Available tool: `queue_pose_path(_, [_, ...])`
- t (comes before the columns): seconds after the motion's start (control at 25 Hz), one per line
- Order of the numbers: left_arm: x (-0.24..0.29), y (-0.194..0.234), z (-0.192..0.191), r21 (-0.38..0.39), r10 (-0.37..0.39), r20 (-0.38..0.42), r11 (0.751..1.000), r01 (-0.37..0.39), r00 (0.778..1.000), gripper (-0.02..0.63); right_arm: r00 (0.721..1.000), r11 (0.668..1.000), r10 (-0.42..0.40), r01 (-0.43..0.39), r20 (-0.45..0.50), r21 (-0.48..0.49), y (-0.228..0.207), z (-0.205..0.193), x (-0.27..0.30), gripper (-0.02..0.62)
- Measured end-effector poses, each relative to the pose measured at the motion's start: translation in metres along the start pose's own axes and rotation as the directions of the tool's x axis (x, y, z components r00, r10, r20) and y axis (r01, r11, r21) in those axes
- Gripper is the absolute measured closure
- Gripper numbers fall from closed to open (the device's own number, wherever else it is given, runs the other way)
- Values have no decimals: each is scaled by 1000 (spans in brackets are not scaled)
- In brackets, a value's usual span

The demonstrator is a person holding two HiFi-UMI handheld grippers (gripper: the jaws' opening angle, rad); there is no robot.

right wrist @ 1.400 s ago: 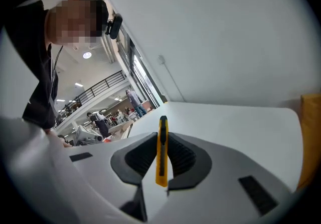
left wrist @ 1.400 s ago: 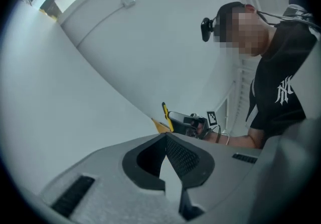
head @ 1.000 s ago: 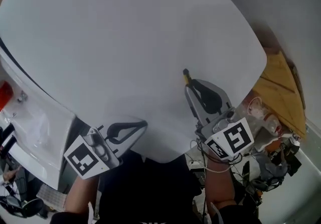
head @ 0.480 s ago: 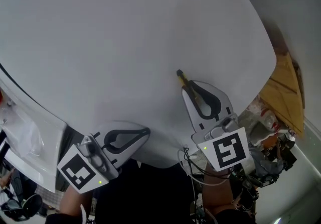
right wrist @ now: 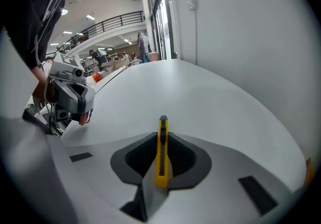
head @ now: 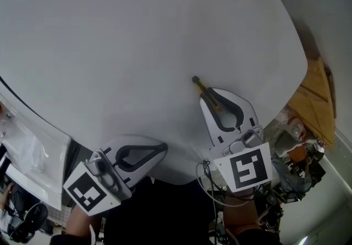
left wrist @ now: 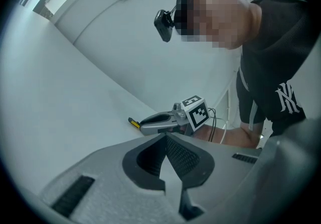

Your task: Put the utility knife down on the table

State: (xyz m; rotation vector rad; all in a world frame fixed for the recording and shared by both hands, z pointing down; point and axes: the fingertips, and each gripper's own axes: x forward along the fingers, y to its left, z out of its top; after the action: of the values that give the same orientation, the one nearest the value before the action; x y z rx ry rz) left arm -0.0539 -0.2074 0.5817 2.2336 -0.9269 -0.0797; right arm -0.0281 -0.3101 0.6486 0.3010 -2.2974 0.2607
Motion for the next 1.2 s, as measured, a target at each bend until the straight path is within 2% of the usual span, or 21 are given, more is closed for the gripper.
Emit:
queue_pose_path(0.48, [7, 1, -2, 11, -9, -9, 1000, 9, 1000, 601, 997, 997, -15, 9, -81, -81, 1, -1, 2, 541])
queue_pose_path(0.8, [4, -5, 4, 26, -21, 20, 999, 20, 1000, 601, 997, 997, -36, 31, -70, -64, -4, -4, 2, 535])
queue_pose_path(0.92, [-11, -18, 13, 71, -32, 33, 997, 30, 999, 601, 996, 995, -85, 84, -7, -58, -1, 8, -11, 503])
queue_pose_path(1.08, [-34, -30, 16, 105, -64, 1, 992, 64, 998, 601, 991, 993, -114, 116, 70, -24, 11, 28, -40, 505])
queue_pose_path(1.12, [-39, -31, 16, 99, -69, -10, 993, 69, 998, 601, 990, 994, -113, 113, 89, -1, 15, 33, -48, 505])
queue_pose_path(1.2, [-50, -31, 22, 69, -87, -8, 994, 88, 996, 601, 978, 989, -115, 97, 172, 111, 24, 48, -67, 519])
